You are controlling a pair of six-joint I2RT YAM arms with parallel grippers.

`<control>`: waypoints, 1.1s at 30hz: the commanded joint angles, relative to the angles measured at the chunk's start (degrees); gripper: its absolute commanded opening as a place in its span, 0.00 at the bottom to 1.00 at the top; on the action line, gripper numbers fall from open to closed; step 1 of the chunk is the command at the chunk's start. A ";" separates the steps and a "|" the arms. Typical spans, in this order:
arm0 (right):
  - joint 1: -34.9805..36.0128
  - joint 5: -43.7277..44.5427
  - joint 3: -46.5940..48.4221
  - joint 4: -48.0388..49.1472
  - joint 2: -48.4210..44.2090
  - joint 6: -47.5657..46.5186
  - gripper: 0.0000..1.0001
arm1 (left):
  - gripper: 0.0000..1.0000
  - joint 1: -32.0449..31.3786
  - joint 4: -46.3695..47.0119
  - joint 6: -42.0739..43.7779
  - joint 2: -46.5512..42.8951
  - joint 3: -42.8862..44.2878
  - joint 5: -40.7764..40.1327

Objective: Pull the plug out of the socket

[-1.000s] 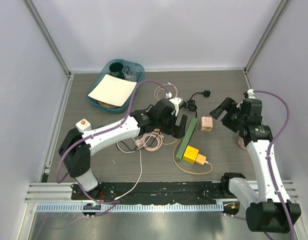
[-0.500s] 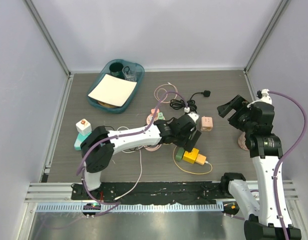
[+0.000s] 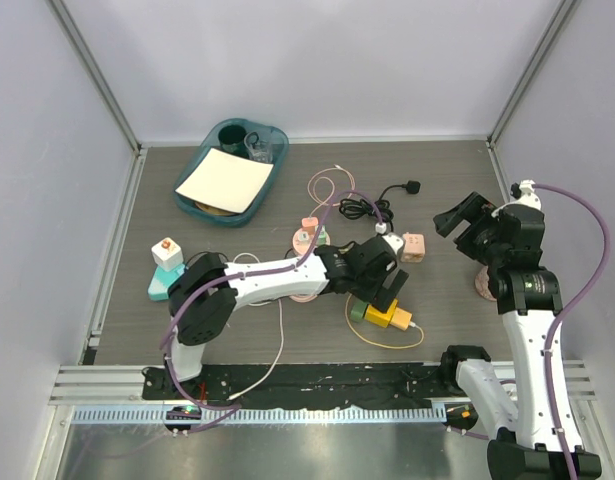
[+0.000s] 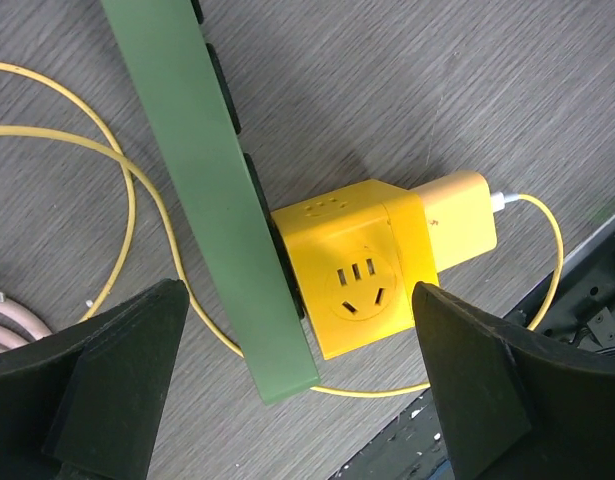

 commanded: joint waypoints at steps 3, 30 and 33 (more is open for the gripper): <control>-0.25 0.56 -0.51 1.85 0.02 -0.70 0.90 | 1.00 -1.28 2.53 0.00 1.86 2.35 0.14; -0.25 -0.67 -1.83 3.52 1.08 -0.96 0.90 | 1.00 -3.13 0.25 -5.90 3.27 7.71 -4.17; -0.25 -0.59 -2.26 3.60 0.72 -1.23 0.90 | 1.00 -3.39 -0.28 -5.37 4.15 8.06 -3.55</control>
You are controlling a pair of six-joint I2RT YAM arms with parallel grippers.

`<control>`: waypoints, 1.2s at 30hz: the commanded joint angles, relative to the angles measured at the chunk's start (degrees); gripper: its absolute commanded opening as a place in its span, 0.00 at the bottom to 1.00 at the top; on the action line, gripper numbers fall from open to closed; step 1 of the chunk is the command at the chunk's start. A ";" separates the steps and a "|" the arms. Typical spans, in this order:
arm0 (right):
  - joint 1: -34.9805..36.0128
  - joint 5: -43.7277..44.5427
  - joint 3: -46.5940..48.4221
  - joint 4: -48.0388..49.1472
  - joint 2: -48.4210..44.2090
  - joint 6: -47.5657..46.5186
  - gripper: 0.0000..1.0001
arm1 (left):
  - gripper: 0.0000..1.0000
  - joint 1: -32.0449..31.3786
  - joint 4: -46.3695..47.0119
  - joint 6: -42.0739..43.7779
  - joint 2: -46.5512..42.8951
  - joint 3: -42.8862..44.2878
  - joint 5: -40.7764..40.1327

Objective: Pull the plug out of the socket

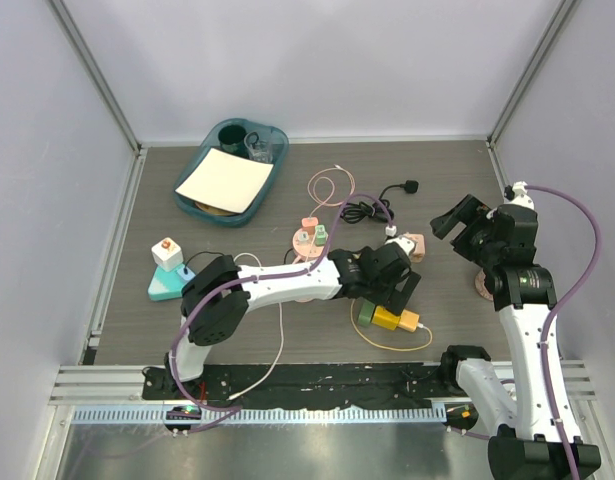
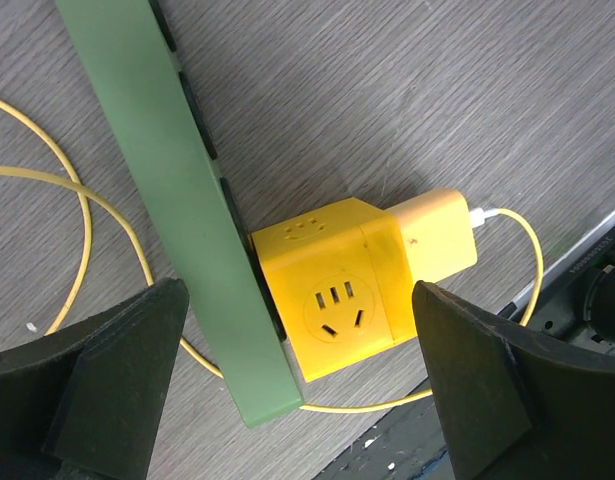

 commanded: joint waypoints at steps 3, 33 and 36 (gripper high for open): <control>-0.25 -0.54 -0.32 2.80 -0.57 -0.75 0.90 | 1.00 -1.01 -0.61 0.41 0.99 3.47 -2.13; -0.25 -1.69 -3.23 2.36 -3.20 -0.92 0.90 | 0.97 5.05 -0.17 3.66 -1.82 4.87 -2.32; -0.25 -1.69 -3.23 2.36 -3.03 -1.18 0.90 | 0.97 5.14 0.18 4.80 -1.73 5.58 -1.35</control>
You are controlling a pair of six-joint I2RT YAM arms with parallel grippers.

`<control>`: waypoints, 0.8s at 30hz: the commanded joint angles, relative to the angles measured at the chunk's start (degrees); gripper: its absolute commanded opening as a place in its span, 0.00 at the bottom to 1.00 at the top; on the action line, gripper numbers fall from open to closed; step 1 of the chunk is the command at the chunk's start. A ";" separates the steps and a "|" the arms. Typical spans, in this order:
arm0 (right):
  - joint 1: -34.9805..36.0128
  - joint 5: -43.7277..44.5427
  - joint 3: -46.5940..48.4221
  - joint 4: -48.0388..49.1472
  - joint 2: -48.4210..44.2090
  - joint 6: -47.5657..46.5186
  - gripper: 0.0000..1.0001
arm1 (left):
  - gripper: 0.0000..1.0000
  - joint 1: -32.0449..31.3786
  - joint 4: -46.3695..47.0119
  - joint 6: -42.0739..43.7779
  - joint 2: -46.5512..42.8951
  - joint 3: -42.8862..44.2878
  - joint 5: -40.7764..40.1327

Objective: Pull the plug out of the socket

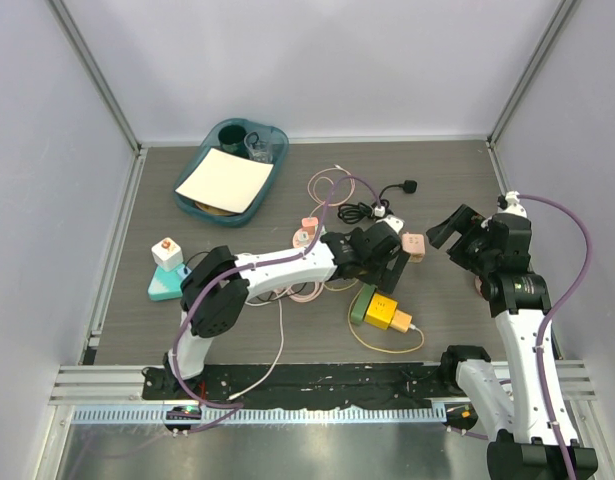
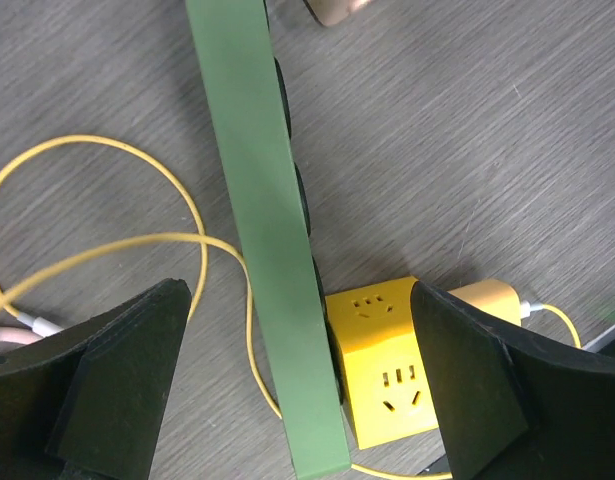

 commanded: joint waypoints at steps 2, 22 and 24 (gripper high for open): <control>-0.25 -0.16 1.45 1.66 -0.75 -0.70 0.90 | 0.97 0.22 0.64 2.68 -1.98 3.53 -0.65; -0.25 -6.65 -3.29 3.77 -2.51 -1.41 0.89 | 0.35 2.86 2.30 4.01 5.24 3.97 2.42; -0.25 -10.07 -4.61 3.85 -3.21 -1.49 0.89 | 0.23 3.47 3.27 3.83 4.54 3.27 5.13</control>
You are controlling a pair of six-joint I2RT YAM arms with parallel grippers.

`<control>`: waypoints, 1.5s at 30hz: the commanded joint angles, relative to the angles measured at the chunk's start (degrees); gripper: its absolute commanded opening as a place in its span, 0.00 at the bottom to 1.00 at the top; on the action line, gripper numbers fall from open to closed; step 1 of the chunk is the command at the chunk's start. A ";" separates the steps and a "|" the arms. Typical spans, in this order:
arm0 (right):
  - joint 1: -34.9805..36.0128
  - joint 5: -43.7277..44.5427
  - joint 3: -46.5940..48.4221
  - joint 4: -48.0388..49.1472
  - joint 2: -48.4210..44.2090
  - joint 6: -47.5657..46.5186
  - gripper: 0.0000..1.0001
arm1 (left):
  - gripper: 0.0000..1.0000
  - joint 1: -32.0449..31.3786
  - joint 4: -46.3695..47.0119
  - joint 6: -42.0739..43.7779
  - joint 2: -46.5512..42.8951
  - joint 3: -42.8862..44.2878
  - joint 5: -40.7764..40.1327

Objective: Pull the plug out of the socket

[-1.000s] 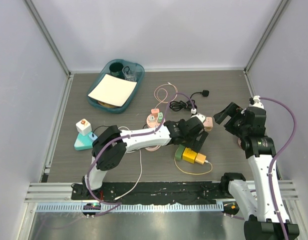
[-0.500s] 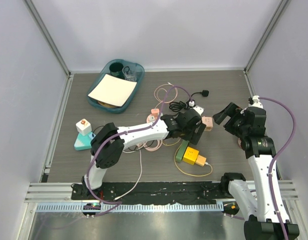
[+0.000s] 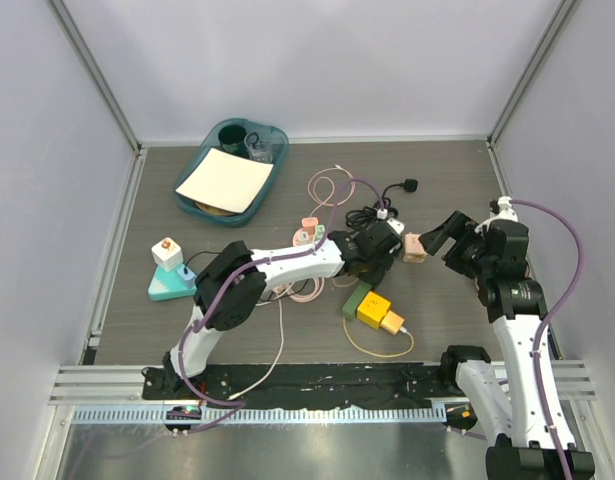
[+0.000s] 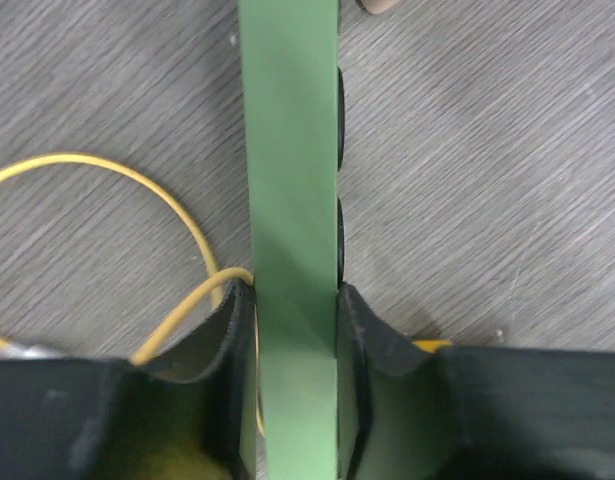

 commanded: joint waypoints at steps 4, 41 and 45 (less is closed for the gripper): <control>-0.25 -14.34 -6.54 2.54 -3.66 0.30 0.89 | 0.00 6.28 5.11 -1.82 -2.68 -1.56 14.11; 11.44 -26.22 -26.07 17.14 4.25 13.31 0.47 | 0.00 13.77 15.75 -1.04 -7.60 -7.81 27.52; 11.44 -25.60 -26.07 16.70 3.72 13.13 0.15 | 0.00 13.25 14.26 2.30 -9.01 -7.99 21.54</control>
